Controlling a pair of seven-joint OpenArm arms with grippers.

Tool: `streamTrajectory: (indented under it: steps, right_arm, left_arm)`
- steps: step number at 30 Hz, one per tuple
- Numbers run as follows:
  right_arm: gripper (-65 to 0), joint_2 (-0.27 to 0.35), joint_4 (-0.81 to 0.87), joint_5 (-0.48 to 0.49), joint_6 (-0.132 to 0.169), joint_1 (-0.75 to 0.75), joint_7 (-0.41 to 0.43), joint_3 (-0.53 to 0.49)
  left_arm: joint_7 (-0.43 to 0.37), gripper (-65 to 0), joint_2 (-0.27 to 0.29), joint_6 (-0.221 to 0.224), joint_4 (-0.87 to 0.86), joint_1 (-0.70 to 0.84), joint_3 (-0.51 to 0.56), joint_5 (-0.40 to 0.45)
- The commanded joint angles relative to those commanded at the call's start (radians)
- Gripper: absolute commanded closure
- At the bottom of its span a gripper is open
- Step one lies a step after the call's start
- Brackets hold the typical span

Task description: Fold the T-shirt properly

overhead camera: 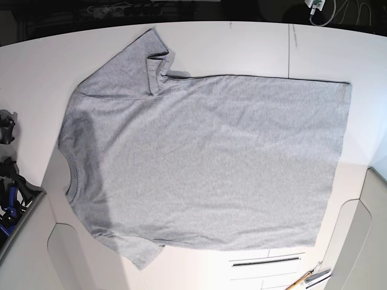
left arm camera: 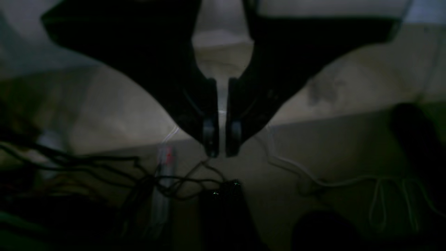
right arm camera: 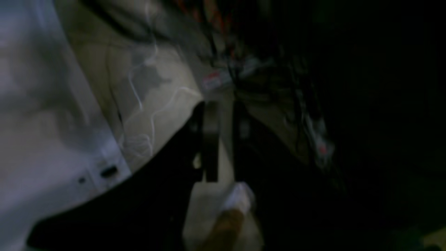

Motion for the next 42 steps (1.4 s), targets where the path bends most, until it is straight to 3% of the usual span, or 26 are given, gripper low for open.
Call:
streamTrajectory:
  steps: [6, 8, 11, 14, 17, 19, 22, 25, 33, 42]
  right_arm:
    - [-6.7, -0.008, 0.128, 0.169, 0.001, 0.000, -0.014, 0.202]
    - [-12.9, -0.024, 0.154, 0.230, 0.000, 0.000, -0.015, 0.288]
    - [-22.0, -0.085, 0.158, 0.303, -0.008, 0.000, -0.021, 0.428]
    - [-22.8, -0.169, 0.157, 0.414, -0.028, 0.001, -0.047, 0.576]
    - [-30.2, -0.257, 0.153, 0.494, -0.037, 0.006, -0.092, 0.702]
    - [-33.7, -0.285, 0.143, 0.537, -0.070, 0.006, -0.092, 0.753]
    - [-34.5, -0.295, 0.117, 0.547, -0.114, 0.006, -0.091, 0.764]
    - [-35.7, -0.312, 0.061, 0.547, -0.141, 0.016, -0.092, 0.764]
    - [-37.1, -0.392, -0.049, 0.589, -0.139, 0.107, -0.163, 0.764]
    - [-37.1, -0.484, -0.051, 0.591, -0.139, 0.133, -0.174, 0.764]
  left_arm:
    - [0.000, -4.4, 0.000, 0.000, 0.185, 0.060, -0.148, -0.103]
    - [0.000, -4.4, 0.000, 0.000, 0.225, 0.059, -0.198, -0.148]
    - [-0.001, -4.4, -0.006, 0.000, 0.277, 0.053, -0.256, -0.164]
    - [0.000, -4.5, -0.031, 0.000, 0.295, 0.023, -0.273, -0.177]
    - [0.000, -5.0, -0.037, 0.000, 0.294, -0.013, -0.273, -0.177]
    - [0.000, -11.6, -0.044, 0.000, 0.294, -0.041, -0.273, -0.177]
    - [-0.003, -28.6, -0.079, 0.005, 0.292, -0.063, -0.273, -0.177]
    - [-0.005, -40.0, -0.119, 0.066, 0.286, -0.093, -0.273, -0.178]
    - [0.005, -40.7, -0.201, 0.068, 0.153, -0.252, -0.273, -0.289]
    - [0.034, -47.1, -0.301, -0.065, -0.190, -0.465, -0.256, -0.511]
